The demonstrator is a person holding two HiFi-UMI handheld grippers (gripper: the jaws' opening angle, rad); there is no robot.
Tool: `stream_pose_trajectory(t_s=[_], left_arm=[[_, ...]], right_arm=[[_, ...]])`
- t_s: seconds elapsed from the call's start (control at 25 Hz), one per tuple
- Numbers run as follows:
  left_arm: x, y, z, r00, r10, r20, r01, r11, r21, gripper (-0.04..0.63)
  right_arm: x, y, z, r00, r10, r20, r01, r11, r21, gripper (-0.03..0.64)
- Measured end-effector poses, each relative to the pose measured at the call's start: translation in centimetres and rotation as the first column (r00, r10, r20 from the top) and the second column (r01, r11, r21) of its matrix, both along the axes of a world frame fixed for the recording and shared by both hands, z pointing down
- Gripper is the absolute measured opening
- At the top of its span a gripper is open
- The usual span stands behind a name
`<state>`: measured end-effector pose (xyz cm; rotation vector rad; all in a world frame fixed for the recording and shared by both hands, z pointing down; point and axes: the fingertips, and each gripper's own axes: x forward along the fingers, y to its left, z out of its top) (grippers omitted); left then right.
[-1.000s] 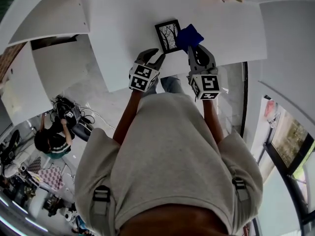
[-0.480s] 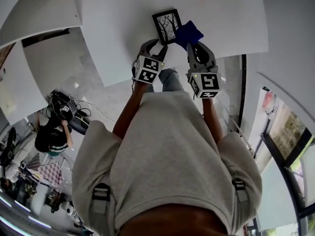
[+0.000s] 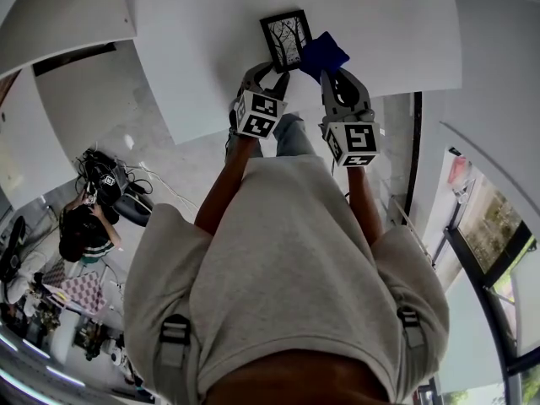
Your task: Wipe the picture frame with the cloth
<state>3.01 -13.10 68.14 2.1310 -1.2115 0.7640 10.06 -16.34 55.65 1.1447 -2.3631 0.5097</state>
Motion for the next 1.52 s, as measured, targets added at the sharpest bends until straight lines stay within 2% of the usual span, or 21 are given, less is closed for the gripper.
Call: stream_pose_trajectory(t_s=[0.48,0.92,1.24,1.52], left_arm=[[-0.1,-0.7,1.2,0.999,-0.032,0.031,0.032,0.999,-0.016,0.107],[-0.1,-0.7,1.1,0.998,-0.031,0.056,0.029,0.999,0.028,0.101],[-0.2,-0.7,1.0,0.999,-0.023,0.042,0.022,0.999,0.028,0.101],[-0.3,-0.6,1.2,0.999,-0.019,0.044,0.018,0.999,0.026,0.101]], right_arm=[[-0.2,-0.5,0.4,1.0,-0.011,-0.003,0.011,1.0,-0.004,0.06],[-1.8,-1.7,-0.2,0.999,-0.042,0.015,0.041,0.999,0.014,0.058],[-7.5,-4.0,-3.1,0.986,-0.126,0.107,0.119,0.99,0.077,0.058],[-13.5,-4.1,-3.2,0.951,-0.258,0.168,0.249,0.966,0.076,0.06]])
